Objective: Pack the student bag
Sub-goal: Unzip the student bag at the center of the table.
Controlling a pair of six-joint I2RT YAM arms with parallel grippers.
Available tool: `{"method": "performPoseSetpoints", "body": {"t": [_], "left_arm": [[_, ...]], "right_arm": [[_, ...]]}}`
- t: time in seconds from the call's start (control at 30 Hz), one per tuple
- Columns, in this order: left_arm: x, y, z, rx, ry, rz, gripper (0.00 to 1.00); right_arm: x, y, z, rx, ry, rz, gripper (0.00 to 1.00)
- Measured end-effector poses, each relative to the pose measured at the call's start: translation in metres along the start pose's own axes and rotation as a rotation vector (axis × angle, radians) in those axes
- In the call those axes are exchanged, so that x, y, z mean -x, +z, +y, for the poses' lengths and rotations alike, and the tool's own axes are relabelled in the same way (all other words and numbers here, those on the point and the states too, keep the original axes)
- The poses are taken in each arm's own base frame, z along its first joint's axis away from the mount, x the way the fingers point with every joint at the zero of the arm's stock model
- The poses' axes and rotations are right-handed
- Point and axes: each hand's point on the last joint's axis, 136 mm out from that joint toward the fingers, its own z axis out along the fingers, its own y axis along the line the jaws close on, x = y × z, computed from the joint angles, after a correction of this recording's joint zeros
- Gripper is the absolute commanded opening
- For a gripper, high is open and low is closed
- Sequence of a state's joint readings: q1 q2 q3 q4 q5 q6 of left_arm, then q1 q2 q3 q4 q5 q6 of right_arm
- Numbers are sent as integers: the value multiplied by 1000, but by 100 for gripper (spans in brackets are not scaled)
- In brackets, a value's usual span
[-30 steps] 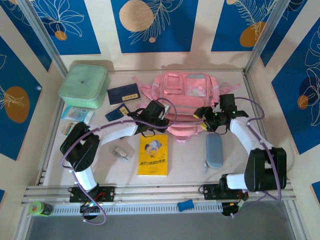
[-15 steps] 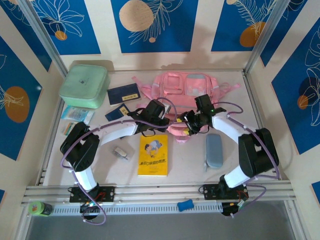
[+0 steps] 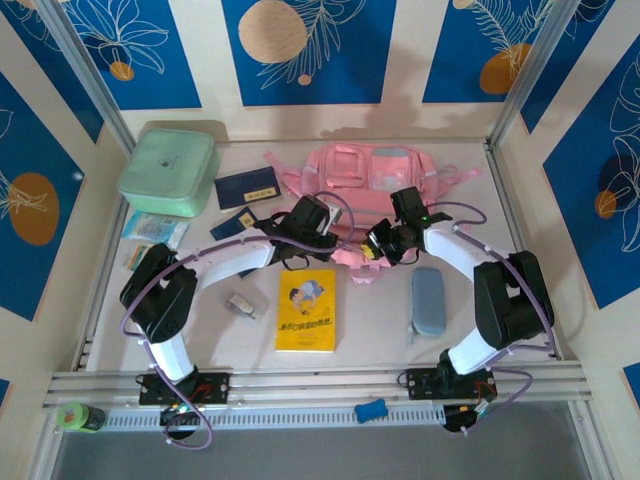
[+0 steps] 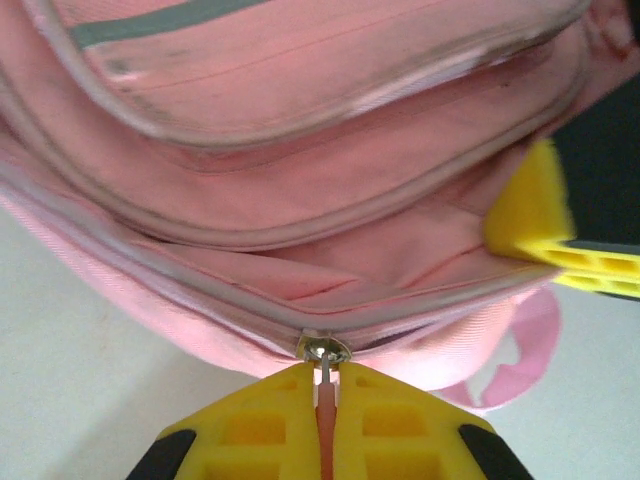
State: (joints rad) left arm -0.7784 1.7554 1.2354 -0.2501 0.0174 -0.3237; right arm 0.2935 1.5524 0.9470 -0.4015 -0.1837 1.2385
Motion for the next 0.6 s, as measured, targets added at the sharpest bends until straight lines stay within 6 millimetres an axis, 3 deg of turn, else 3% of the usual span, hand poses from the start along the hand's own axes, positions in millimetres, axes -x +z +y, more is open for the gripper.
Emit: {"method": "performPoseSetpoints", "body": {"t": [0.2,0.33,0.6], "left_arm": [[17,-4,50,60,-85,-34,0],[26,-6,72,56,-132,-56,0],[50,15,116,90,-211,-71,0]], "right_arm": [[6,-21,1,54,2,-27,0],[2,-32,5,92,-16,-32,0],[1,-42,5,118,-36,-59,0]]}}
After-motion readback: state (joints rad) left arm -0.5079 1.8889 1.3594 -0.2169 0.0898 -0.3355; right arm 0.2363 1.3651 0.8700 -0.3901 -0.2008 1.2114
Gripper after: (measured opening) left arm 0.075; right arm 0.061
